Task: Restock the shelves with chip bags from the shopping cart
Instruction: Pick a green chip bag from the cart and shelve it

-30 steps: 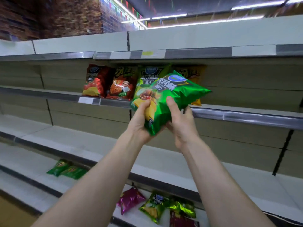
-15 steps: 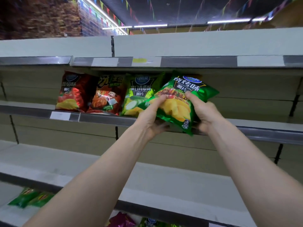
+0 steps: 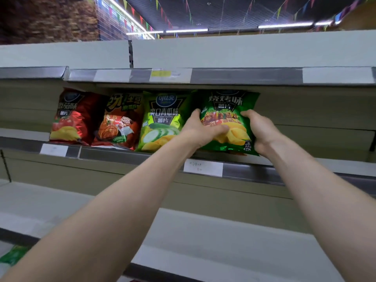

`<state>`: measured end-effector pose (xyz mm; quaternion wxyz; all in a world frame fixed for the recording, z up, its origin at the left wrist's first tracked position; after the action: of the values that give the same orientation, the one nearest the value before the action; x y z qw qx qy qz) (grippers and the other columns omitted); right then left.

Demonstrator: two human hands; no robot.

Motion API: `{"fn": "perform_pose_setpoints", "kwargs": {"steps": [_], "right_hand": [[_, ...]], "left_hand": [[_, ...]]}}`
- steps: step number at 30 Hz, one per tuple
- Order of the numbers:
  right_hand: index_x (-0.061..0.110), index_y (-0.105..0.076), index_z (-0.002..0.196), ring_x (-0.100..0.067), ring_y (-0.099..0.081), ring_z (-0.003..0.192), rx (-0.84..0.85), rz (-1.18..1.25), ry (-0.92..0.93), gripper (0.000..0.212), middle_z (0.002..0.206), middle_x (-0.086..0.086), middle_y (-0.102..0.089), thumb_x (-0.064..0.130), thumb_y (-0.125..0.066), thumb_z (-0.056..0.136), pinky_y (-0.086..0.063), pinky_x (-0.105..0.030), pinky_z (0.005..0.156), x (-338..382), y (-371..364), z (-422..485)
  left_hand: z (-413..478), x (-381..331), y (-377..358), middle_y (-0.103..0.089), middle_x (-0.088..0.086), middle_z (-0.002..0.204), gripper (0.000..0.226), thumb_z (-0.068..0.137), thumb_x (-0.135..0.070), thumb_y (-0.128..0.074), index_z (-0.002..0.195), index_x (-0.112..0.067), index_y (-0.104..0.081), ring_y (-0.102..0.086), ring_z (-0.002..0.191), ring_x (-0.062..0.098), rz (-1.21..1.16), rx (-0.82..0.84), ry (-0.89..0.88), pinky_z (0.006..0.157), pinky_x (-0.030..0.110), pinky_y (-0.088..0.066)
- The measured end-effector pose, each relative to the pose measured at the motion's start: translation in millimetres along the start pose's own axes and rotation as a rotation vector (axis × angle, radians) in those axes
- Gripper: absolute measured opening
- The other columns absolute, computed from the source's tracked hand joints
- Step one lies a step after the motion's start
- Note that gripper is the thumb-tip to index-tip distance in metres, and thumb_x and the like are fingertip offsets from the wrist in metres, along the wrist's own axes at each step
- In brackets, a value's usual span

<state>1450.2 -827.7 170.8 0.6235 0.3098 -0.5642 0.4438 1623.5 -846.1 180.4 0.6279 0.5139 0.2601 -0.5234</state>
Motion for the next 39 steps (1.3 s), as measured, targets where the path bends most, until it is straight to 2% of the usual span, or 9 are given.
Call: {"fn": "perform_pose_setpoints", "kwargs": {"steps": [7, 10, 13, 18, 24, 29, 31, 36, 39], "right_hand": [[0.009, -0.048, 0.125, -0.015, -0.059, 0.072, -0.099, -0.294, 0.089, 0.056, 0.099, -0.007, -0.06, 0.055, -0.045, 0.093, -0.046, -0.028, 0.063, -15.4, 10.5, 17.7], [0.013, -0.042, 0.133, -0.02, -0.057, 0.085, -0.079, -0.362, 0.126, 0.063, 0.109, -0.005, -0.051, 0.062, -0.042, 0.093, -0.046, -0.029, 0.075, -24.2, 9.0, 19.9], [0.01, -0.042, 0.135, -0.028, -0.057, 0.109, -0.075, -0.396, 0.139, 0.072, 0.125, -0.01, -0.054, 0.067, -0.042, 0.091, -0.047, -0.044, 0.098, -27.7, 9.3, 23.4], [0.011, -0.037, 0.143, -0.031, -0.048, 0.126, -0.096, -0.407, 0.152, 0.077, 0.142, -0.012, -0.046, 0.067, -0.04, 0.091, -0.038, -0.044, 0.107, -26.5, 10.6, 22.8], [0.011, -0.039, 0.132, -0.033, -0.043, 0.125, -0.176, -0.536, 0.388, 0.053, 0.135, -0.015, -0.04, 0.051, -0.041, 0.098, -0.035, -0.035, 0.096, -6.0, 6.7, 6.2], [0.01, -0.033, 0.141, -0.036, -0.048, 0.119, -0.14, -0.681, 0.443, 0.053, 0.132, -0.021, -0.045, 0.043, -0.041, 0.101, -0.034, -0.033, 0.081, -6.8, -1.8, 5.9], [0.009, -0.032, 0.143, -0.037, -0.046, 0.122, -0.159, -0.73, 0.472, 0.054, 0.133, -0.022, -0.043, 0.04, -0.044, 0.101, -0.037, -0.036, 0.086, -2.3, -1.8, 2.2], [0.006, -0.048, 0.139, -0.045, -0.046, 0.115, -0.19, -1.09, 0.883, 0.048, 0.128, -0.027, -0.048, 0.016, -0.046, 0.092, -0.043, -0.053, 0.094, 20.4, -27.6, -29.0], [0.007, -0.048, 0.14, -0.042, -0.041, 0.124, -0.134, -1.138, 0.839, 0.047, 0.136, -0.024, -0.045, 0.012, -0.047, 0.093, -0.04, -0.05, 0.096, 20.2, -30.7, -30.3]], "left_hand": [[20.3, 16.6, -35.5, -0.04, 0.012, 0.144, 0.122, 0.073, -0.044, -0.079, 0.153, -0.021, 0.01, -0.046, 0.127, 0.03, 0.146, 0.033, 0.049, 0.109, 0.044, -0.038], [23.1, 36.7, -43.4, -0.038, 0.01, 0.147, 0.127, 0.072, -0.045, -0.08, 0.152, -0.019, 0.015, -0.043, 0.131, 0.027, 0.109, 0.043, 0.095, 0.111, 0.038, -0.035], [25.5, 45.8, -46.8, -0.039, 0.007, 0.147, 0.129, 0.073, -0.043, -0.081, 0.152, -0.015, 0.017, -0.042, 0.132, 0.024, 0.082, 0.06, 0.107, 0.108, 0.031, -0.035], [23.7, 28.9, -32.1, -0.025, 0.011, 0.154, 0.114, 0.078, -0.041, -0.074, 0.154, -0.021, 0.009, -0.034, 0.137, 0.029, -0.014, -0.074, 0.076, 0.112, 0.039, -0.032], [13.6, -23.1, -36.9, -0.01, 0.014, 0.157, 0.069, 0.09, -0.03, -0.046, 0.153, -0.029, -0.018, -0.013, 0.145, 0.03, 0.397, -0.244, -0.373, 0.116, 0.049, -0.019], [24.4, -11.7, -49.0, -0.003, 0.015, 0.16, 0.061, 0.1, -0.028, -0.038, 0.154, -0.032, -0.011, -0.01, 0.145, 0.032, 0.652, -0.197, -0.382, 0.115, 0.05, -0.017], [26.0, -10.8, -48.7, -0.005, 0.016, 0.159, 0.059, 0.1, -0.03, -0.037, 0.154, -0.032, -0.012, -0.01, 0.145, 0.032, 0.694, -0.18, -0.368, 0.115, 0.05, -0.016], [15.1, -20.5, -36.1, -0.021, 0.017, 0.153, 0.054, 0.098, -0.041, -0.042, 0.149, -0.032, -0.029, -0.02, 0.14, 0.032, 0.866, -0.311, -0.387, 0.111, 0.05, -0.023], [6.2, -26.8, -31.7, -0.029, 0.016, 0.147, 0.052, 0.096, -0.041, -0.048, 0.146, -0.029, -0.038, -0.029, 0.134, 0.033, 0.863, -0.358, -0.372, 0.102, 0.045, -0.031]]}}
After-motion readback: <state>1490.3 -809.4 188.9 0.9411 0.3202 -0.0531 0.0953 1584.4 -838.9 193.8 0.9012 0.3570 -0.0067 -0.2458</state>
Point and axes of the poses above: each hand's wrist, its own z-axis towards the middle knuckle, its own y-axis out of the back of the hand, x = y × z, the point moved 10 cm from there along z, towards the middle knuckle
